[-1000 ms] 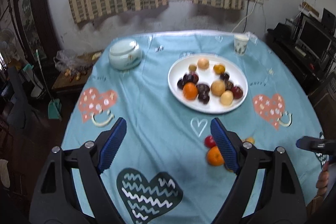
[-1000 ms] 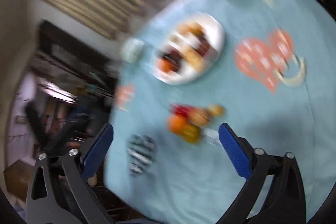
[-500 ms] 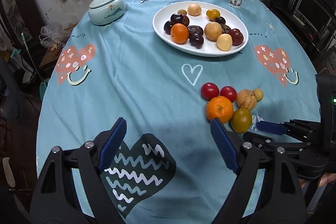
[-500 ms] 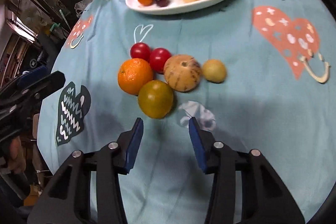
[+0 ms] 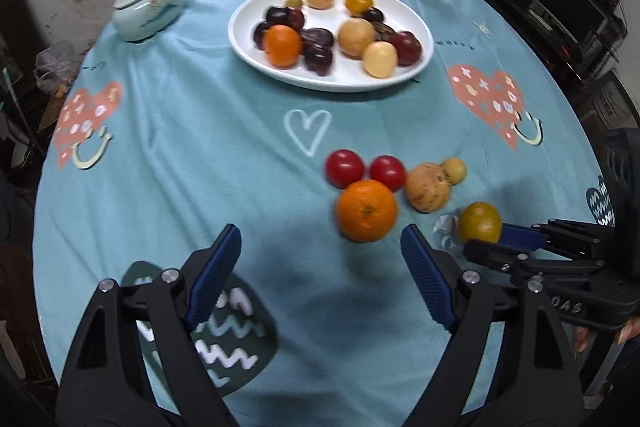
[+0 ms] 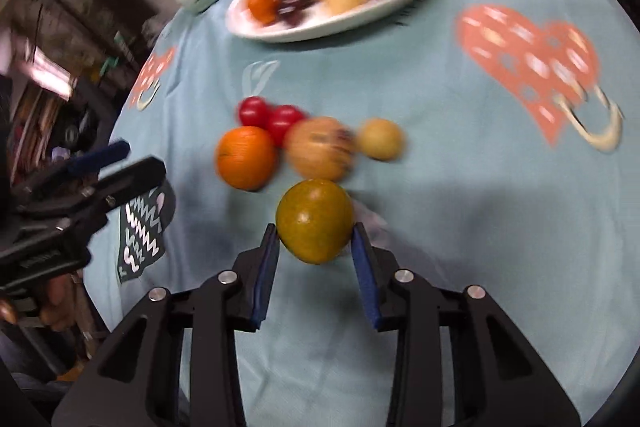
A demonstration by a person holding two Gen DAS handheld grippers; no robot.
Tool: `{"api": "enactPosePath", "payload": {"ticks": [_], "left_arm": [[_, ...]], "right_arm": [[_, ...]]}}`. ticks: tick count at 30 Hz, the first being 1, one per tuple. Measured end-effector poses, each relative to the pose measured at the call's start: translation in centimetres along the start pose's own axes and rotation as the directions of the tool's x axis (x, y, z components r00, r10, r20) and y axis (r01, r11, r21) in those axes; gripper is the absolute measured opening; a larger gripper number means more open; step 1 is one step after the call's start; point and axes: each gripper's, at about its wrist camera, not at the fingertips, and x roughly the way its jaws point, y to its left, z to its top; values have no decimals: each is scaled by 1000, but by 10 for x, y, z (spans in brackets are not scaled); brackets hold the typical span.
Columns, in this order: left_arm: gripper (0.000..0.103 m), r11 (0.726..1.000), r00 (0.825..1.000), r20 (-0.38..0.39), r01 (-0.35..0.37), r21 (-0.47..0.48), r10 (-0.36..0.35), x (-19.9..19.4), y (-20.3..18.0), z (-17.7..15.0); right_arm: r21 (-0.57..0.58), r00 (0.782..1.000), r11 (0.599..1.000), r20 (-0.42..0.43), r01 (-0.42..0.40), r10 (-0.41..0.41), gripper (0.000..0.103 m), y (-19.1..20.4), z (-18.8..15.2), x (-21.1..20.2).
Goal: Organize fruits
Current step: 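Grasp a yellow-green fruit with the right gripper while the left grasps an orange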
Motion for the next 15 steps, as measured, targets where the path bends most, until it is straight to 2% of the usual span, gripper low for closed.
{"api": "enactPosePath", "payload": {"ticks": [4,10,13,14,15], "left_arm": [[83,999,999,-43,23,31,-21,25,-16,3],[77,999,996,-87,1,54,4,54,-23,8],[59,998,994,-104,34,52,-28,63,-23,13],[46,997,993,-106,57,57,-51,64,-25,14],[46,996,993,-106,49,68,-42,65,-27,15]], "right_arm": [[93,1000,996,8,1,-2,37,-26,-13,-7],[90,1000,996,22,-5,3,37,-24,-17,-8],[82,1000,997,15,-6,5,37,-23,-18,-7],[83,1000,997,11,-6,5,37,-23,-17,-5],[82,1000,997,8,-2,2,37,-21,-17,-3]]}}
